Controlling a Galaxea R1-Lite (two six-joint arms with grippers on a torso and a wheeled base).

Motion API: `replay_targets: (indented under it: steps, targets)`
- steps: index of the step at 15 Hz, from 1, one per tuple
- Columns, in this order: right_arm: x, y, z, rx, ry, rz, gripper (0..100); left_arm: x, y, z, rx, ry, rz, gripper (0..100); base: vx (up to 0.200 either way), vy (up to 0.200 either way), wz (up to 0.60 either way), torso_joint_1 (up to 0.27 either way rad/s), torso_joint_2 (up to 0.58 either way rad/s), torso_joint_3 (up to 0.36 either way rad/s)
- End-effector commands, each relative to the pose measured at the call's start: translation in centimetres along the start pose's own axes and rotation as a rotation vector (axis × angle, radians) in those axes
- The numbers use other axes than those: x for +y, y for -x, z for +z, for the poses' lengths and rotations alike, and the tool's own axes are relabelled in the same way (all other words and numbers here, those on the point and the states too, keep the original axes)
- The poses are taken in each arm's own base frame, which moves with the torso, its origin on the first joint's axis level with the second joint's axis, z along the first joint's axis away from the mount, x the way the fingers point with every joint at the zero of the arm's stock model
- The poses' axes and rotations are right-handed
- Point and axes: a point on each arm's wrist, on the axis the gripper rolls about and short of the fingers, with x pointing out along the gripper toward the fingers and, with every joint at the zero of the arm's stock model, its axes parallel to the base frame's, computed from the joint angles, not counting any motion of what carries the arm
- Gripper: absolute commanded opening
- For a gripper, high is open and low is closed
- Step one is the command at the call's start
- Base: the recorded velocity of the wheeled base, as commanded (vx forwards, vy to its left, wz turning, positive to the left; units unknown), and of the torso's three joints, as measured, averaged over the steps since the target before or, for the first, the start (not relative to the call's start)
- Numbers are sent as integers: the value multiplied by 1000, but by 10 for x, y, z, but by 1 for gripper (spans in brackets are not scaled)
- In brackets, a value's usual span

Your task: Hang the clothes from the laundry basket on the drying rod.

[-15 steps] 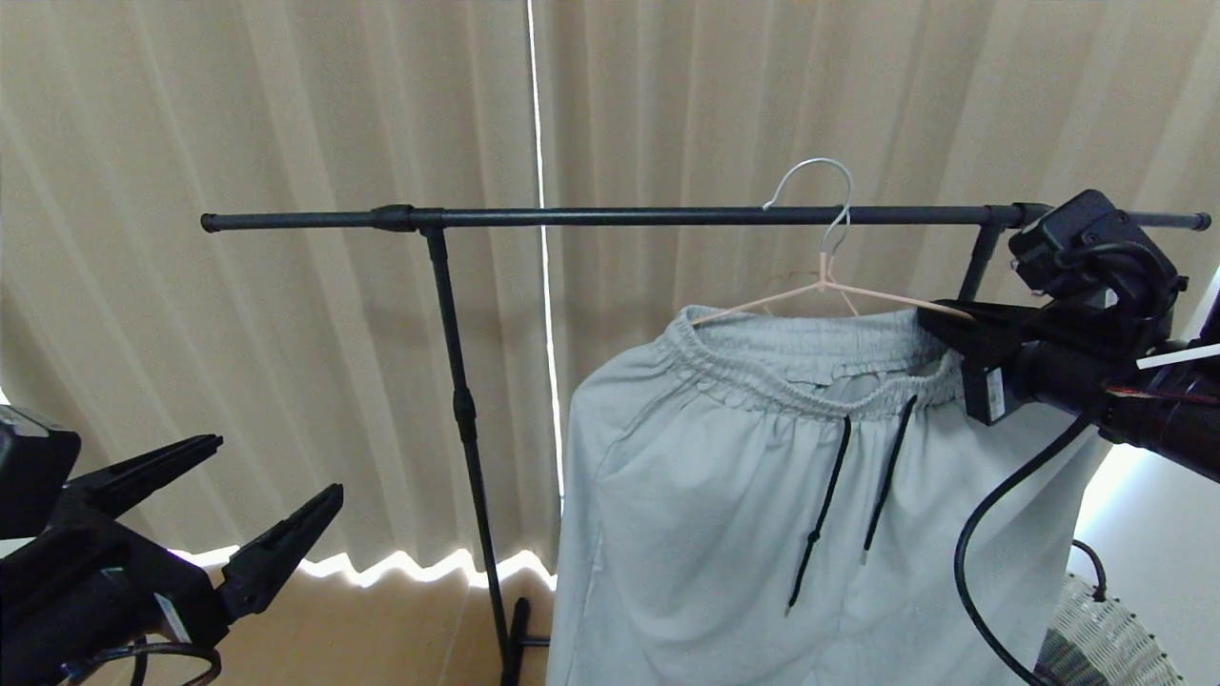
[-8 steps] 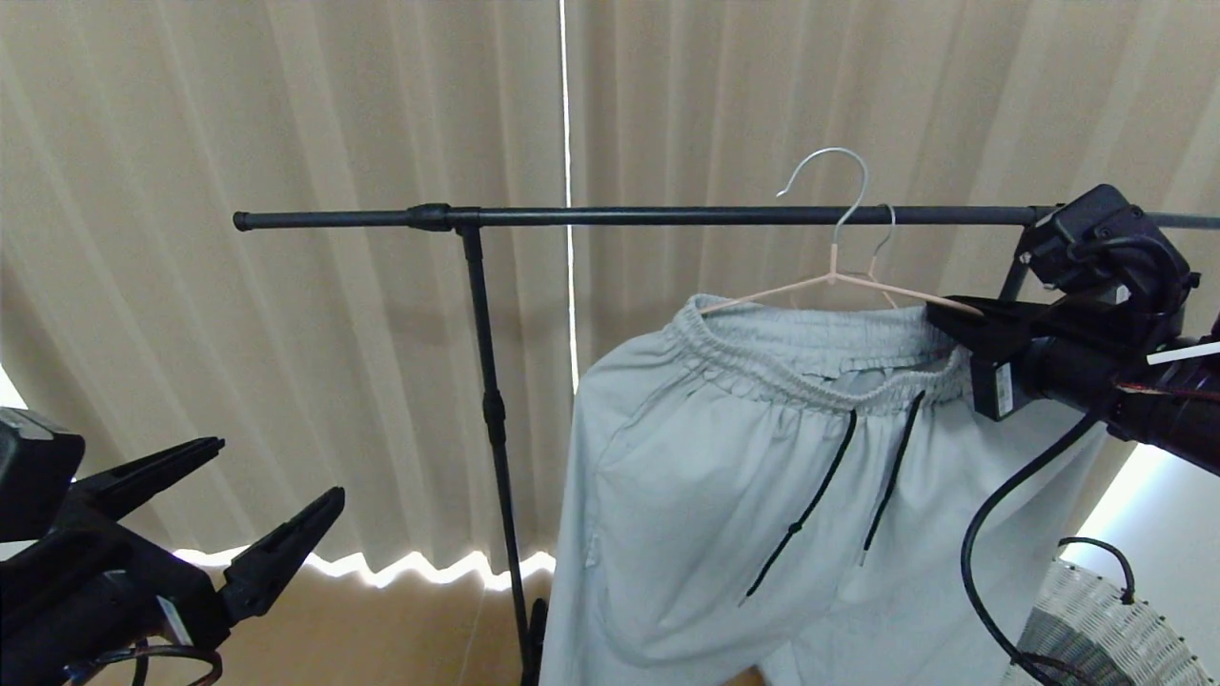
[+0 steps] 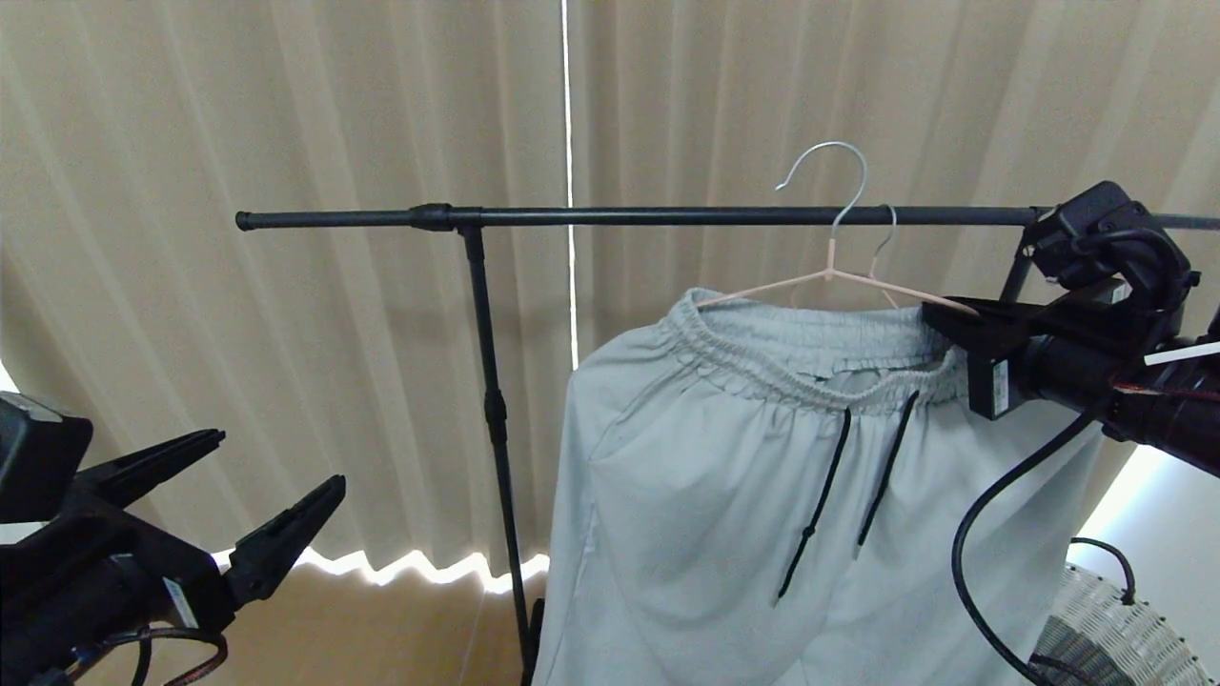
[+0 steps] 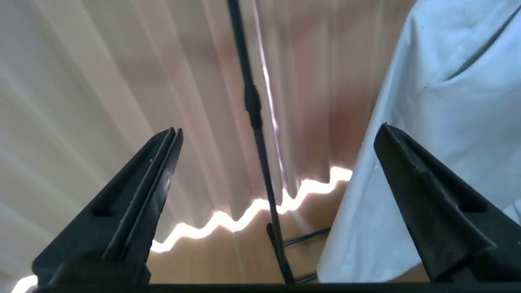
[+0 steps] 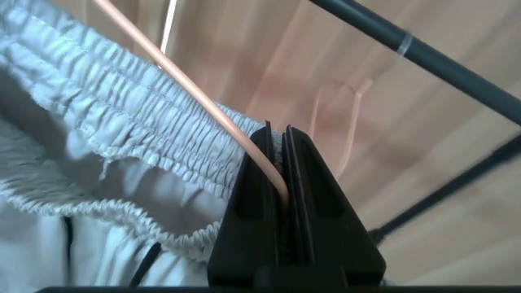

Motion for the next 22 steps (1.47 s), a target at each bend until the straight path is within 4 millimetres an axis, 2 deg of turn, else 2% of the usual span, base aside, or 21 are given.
replay_targets:
  steps: [1, 7, 15, 18, 20, 22]
  targets:
    - [1, -1, 0, 0, 1, 3, 0, 3, -2, -1, 13, 0, 22, 100, 200, 0, 0, 2, 7, 2]
    - [1, 0, 0, -1, 1, 2, 0, 3, -2, -3, 21, -4, 25, 100, 200, 0, 0, 6, 2, 6]
    - [2, -2, 1, -4, -7, 9, 0, 3, -2, -4, 24, -4, 23, 100, 0, 0, 0, 0, 0, 0]
    - [8, -11, 1, 6, -75, 30, 0, 3, -3, -5, 29, -6, 22, 100, 0, 0, 0, 0, 0, 0]
    - [6, -26, 6, 3, -79, 21, 0, 3, -2, -4, 21, -6, 22, 100, 0, 0, 0, 0, 0, 0]
    - [5, -40, 9, 32, -77, -76, 0, 3, -2, -4, 21, -6, 22, 100, 0, 0, 0, 0, 0, 0]
